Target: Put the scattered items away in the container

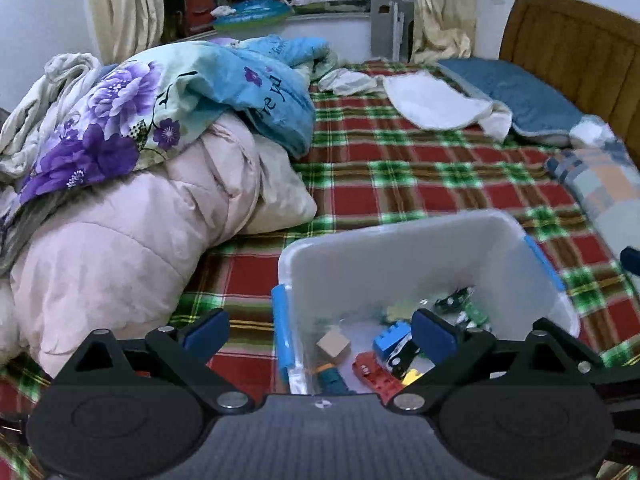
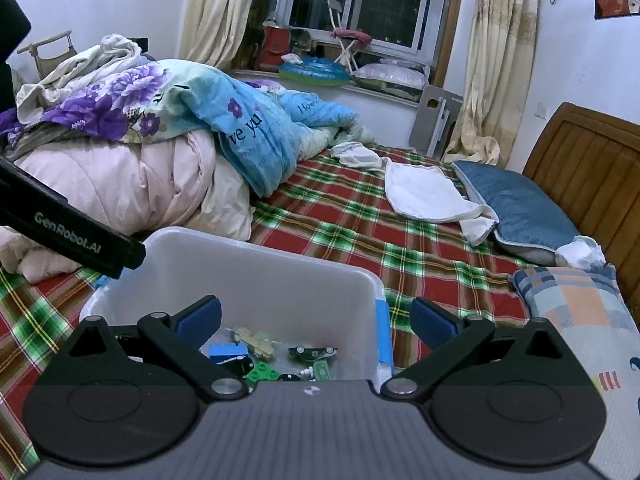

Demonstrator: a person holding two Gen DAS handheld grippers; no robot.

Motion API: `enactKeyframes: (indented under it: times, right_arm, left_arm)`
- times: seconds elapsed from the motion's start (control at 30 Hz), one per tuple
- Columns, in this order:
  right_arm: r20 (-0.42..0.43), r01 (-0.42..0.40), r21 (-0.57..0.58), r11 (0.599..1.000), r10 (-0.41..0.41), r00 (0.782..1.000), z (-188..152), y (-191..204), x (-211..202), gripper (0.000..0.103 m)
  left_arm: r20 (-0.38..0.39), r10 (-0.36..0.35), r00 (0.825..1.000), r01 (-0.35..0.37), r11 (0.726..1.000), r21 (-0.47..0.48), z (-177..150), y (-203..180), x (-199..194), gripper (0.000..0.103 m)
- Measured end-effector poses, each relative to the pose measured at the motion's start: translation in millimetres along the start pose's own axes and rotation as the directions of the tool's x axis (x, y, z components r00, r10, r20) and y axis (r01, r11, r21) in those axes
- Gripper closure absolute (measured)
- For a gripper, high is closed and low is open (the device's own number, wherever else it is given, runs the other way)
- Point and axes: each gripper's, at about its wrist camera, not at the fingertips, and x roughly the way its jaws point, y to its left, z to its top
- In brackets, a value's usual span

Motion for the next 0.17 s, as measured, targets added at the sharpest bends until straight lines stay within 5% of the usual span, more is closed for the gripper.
enactKeyframes:
  times: [0.17]
  right_arm:
    - [-0.007, 0.000, -0.002, 1.000, 0.000, 1.000, -2.3, 0.6, 1.9, 0.000]
  left_arm:
    - [0.012, 0.024, 1.000, -0.024, 1.000, 0.013, -0.9, -2.5, -2.6, 0.003]
